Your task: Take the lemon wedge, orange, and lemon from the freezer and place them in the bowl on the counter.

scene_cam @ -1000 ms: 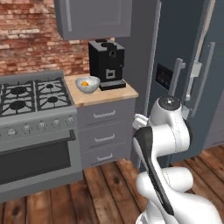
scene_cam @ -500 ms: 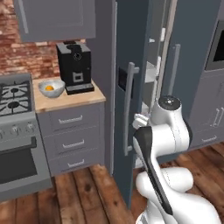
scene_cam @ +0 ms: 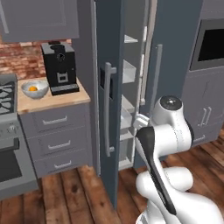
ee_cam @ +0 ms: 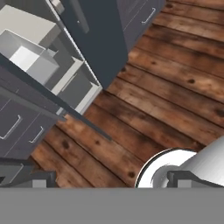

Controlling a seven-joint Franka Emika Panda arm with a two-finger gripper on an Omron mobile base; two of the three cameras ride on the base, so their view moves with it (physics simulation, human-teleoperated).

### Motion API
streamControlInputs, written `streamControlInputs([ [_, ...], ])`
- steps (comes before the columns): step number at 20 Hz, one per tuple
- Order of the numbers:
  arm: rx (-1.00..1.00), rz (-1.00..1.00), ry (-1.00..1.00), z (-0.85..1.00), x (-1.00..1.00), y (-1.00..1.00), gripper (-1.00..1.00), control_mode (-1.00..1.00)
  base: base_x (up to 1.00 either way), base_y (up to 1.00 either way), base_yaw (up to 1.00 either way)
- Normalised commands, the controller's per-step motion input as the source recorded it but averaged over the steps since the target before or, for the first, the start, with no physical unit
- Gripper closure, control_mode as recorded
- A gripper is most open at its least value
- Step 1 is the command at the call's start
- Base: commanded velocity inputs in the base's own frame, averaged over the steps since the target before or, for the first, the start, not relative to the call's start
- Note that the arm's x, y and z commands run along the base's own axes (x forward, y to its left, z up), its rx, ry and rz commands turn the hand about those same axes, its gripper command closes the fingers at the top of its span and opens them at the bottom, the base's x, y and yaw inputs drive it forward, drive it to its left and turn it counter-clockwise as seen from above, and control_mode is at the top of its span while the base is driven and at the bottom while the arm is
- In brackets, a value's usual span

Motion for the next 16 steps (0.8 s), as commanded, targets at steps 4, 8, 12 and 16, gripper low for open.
streamControlInputs([
  [4,0.0,0.0,0.0,0.0,0.0,0.0,-1.0,1.0,0.0,-0.9,0.0],
  [8,0.0,0.0,0.0,0.0,0.0,0.0,-1.0,1.0,0.23,-0.84,0.04],
  [12,0.0,0.0,0.0,0.0,0.0,0.0,-1.0,1.0,0.49,-0.71,0.06],
  [16,0.0,0.0,0.0,0.0,0.0,0.0,-1.0,1.0,0.26,-0.77,0.03],
])
